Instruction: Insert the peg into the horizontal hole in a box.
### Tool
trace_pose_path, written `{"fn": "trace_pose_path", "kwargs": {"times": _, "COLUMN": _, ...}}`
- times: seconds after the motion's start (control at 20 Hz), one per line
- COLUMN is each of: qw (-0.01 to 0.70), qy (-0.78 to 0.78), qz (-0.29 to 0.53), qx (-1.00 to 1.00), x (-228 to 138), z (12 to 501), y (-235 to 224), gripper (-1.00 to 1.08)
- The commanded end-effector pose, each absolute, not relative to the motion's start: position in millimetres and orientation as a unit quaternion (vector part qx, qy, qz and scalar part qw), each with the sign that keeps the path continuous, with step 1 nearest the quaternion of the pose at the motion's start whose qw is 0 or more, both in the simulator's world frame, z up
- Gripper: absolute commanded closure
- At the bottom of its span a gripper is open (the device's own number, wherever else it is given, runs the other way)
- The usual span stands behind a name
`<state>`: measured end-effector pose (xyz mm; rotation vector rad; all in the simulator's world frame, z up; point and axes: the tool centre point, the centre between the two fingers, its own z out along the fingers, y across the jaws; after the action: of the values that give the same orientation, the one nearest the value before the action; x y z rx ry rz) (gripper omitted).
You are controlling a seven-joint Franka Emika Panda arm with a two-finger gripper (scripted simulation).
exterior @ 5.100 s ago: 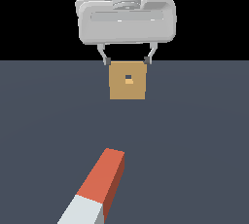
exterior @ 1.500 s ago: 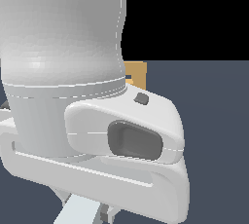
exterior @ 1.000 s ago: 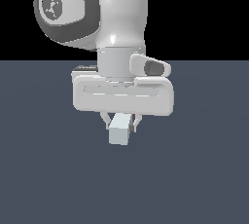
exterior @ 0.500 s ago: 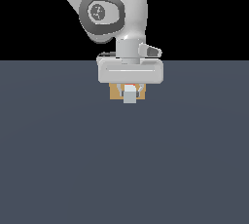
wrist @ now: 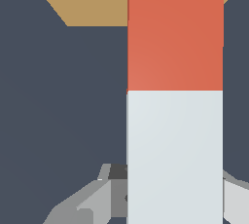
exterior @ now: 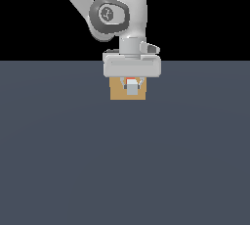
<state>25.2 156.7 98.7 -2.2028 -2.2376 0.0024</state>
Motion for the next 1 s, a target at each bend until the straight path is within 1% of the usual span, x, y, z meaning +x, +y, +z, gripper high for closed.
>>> {"fn": "trace_pose_path", "kwargs": {"times": 0.0, "qw": 0.000, "qy": -0.712, "qz": 0.000, "qx": -0.702, "x": 26.8, "z": 100.0, "y": 155.8, "gripper": 1.08}}
{"fn": "trace_pose_path", "kwargs": {"times": 0.7, "qw": 0.000, "qy": -0.712, "qz": 0.000, "qx": -0.702, "x": 26.5, "z": 99.1, "y": 152.1, "gripper": 1.08}}
{"fn": "trace_pose_path", "kwargs": {"times": 0.95, "qw": 0.000, "qy": -0.712, "qz": 0.000, "qx": -0.702, "x": 25.7, "z": 99.1, "y": 168.2, "gripper": 1.08}}
